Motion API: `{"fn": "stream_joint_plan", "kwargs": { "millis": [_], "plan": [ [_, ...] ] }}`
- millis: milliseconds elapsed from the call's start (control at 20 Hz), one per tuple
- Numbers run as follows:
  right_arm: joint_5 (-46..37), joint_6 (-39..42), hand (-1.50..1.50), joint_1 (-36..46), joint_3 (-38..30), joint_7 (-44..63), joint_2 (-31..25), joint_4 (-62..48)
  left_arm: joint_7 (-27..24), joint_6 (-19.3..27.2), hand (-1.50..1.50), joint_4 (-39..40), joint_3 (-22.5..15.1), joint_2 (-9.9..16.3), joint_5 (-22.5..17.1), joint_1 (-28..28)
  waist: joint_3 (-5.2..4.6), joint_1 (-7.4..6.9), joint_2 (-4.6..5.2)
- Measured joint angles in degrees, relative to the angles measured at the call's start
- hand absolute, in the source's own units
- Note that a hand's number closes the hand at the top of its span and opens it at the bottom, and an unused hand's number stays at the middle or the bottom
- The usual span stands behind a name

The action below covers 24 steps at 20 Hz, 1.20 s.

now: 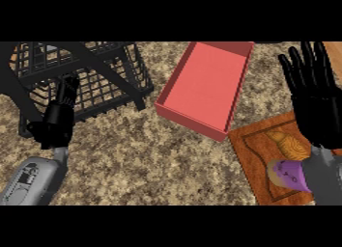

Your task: Pick the croissant from the cutting board and place it in the cardboard box

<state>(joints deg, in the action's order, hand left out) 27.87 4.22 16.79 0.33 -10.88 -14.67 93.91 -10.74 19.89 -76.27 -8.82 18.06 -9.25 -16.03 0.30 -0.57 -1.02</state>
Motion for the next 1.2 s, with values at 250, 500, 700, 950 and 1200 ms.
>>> {"fn": "stream_joint_plan", "kwargs": {
  "millis": [250,500,700,950,1200],
  "plan": [
    [-0.58,13.57,-1.5,-2.21,3.15,1.9,-8.51,-3.67,2.12,0.0,0.0,-0.69,-1.51,3.61,3.47,2.09,0.14,-0.71,0.9],
    [-13.78,23.18,-1.5,0.51,6.47,-0.9,-22.06,-0.54,5.06,-0.75,0.0,0.23,-4.25,4.68,5.77,1.41,0.11,-2.03,0.74],
    [-18.05,30.52,-1.5,-3.47,7.5,-9.85,-26.9,-5.81,7.17,-1.14,0.0,-0.71,-5.31,5.84,6.68,1.46,0.8,-2.15,1.66],
    [-21.09,32.52,-1.5,-3.95,7.27,-18.8,-30.7,-11.18,9.66,-1.5,0.0,-0.93,-6.22,6.18,7.2,0.55,0.92,-2.87,2.08],
    [-30.24,27.76,-1.5,-1.74,8.78,-24.91,-36.73,-11.69,11.51,-1.72,0.0,-0.53,-6.98,6.08,7.71,-0.54,0.75,-3.66,2.07]
  ]
}}
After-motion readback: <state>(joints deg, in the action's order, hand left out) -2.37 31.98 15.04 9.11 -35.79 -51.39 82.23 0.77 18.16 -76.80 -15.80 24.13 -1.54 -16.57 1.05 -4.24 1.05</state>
